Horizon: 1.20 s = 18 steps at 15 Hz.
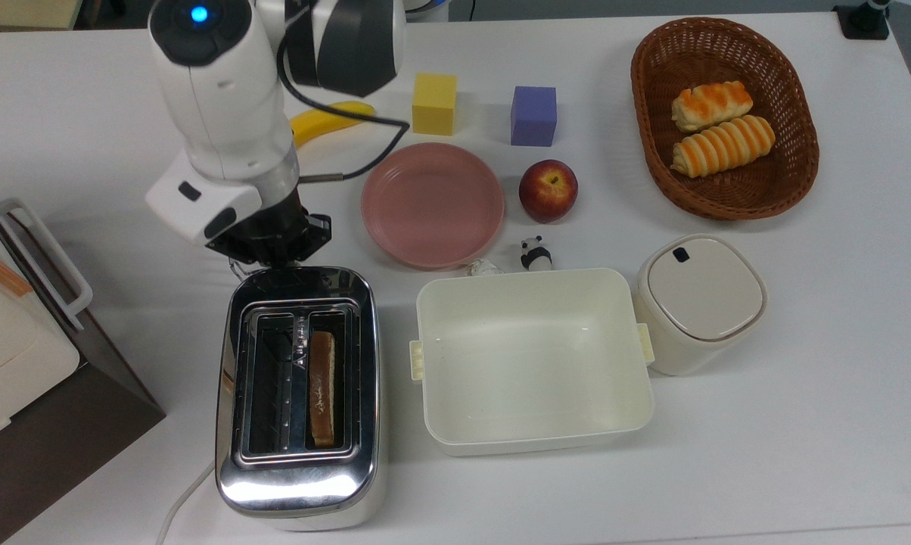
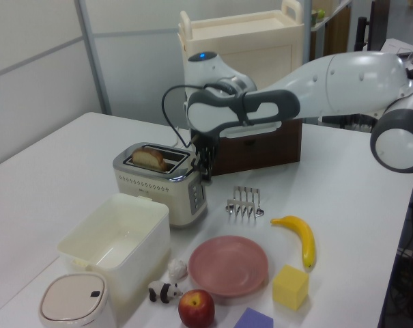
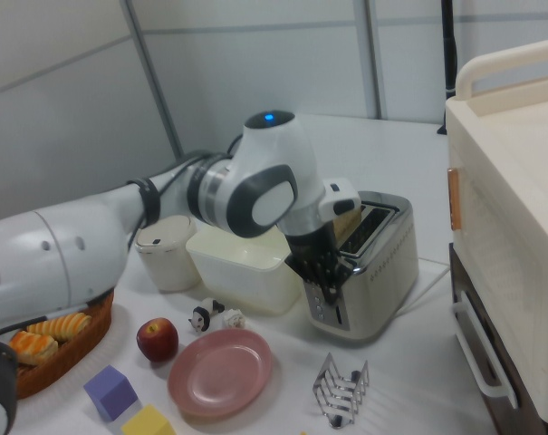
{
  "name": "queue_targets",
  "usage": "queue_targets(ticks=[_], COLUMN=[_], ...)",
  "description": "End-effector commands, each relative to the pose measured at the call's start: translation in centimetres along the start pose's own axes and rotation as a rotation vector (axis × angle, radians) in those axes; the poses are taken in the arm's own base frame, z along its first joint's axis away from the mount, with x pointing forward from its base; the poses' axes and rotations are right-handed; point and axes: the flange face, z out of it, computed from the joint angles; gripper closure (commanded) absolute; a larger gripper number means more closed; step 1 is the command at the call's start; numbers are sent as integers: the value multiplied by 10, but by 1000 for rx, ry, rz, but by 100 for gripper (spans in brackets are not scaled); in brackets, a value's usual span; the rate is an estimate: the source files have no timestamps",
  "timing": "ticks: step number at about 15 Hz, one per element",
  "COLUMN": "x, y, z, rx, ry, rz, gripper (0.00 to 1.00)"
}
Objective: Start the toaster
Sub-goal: 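Raise the gripper up off the pressed toaster lever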
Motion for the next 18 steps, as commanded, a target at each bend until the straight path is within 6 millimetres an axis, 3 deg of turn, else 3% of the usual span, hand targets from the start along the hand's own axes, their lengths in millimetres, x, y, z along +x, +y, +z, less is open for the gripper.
queue_targets(ticks=[1, 8, 10, 14, 18], x=[-14, -29, -28, -35, -37], y=[-4, -8, -23, -27, -50], z=[-31, -90, -99, -115, -127], rx=[-4, 2, 0, 5, 8], ry=[-5, -7, 0, -8, -12], rz=[-15, -11, -30, -33, -55], gripper=[100, 100, 100, 100, 100])
